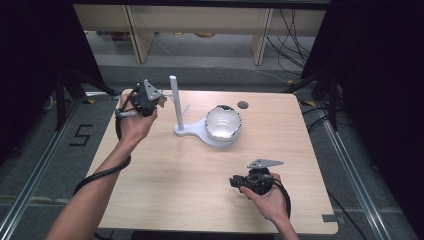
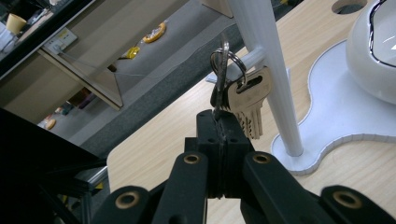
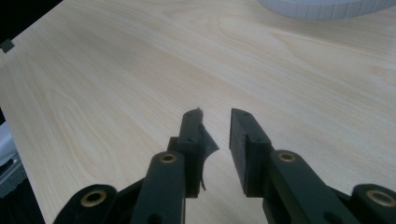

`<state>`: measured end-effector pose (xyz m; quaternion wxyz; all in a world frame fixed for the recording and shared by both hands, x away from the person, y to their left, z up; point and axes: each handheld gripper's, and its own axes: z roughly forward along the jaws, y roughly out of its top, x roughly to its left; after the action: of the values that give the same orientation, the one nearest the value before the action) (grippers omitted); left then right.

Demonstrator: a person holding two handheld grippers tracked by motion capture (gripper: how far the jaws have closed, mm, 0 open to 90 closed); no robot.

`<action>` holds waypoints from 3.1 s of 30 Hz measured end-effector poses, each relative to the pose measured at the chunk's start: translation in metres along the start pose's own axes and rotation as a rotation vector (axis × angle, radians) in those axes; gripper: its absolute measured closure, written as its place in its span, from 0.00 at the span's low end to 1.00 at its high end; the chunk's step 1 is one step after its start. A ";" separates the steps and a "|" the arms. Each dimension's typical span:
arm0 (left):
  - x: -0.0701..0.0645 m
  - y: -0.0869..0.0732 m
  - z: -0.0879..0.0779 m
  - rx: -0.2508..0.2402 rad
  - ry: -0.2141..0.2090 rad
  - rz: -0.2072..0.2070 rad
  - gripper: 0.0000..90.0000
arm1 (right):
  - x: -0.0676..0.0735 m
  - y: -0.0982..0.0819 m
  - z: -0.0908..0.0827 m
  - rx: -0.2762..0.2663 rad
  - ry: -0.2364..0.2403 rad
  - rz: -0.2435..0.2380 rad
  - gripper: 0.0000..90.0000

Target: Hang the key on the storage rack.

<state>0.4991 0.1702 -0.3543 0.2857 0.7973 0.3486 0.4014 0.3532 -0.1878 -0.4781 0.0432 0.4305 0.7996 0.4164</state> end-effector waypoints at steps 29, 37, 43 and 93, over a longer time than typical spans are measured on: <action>0.005 0.004 -0.005 -0.027 0.034 0.019 0.88 | -0.001 -0.001 0.001 0.000 0.015 0.007 0.81; 0.009 -0.002 -0.008 -0.027 0.031 -0.005 0.85 | -0.002 0.000 -0.001 -0.014 -0.008 0.005 0.80; 0.013 -0.010 -0.014 -0.034 0.022 -0.037 0.82 | -0.002 0.001 -0.003 -0.020 0.002 0.027 0.79; 0.016 -0.094 -0.078 -0.176 -0.023 -0.295 0.56 | -0.026 -0.012 -0.033 -0.091 -0.116 0.005 0.67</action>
<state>0.4099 0.2527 -0.3763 0.4141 0.7141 0.4221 0.3748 0.3478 -0.2310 -0.4723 0.1079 0.4533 0.7749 0.4270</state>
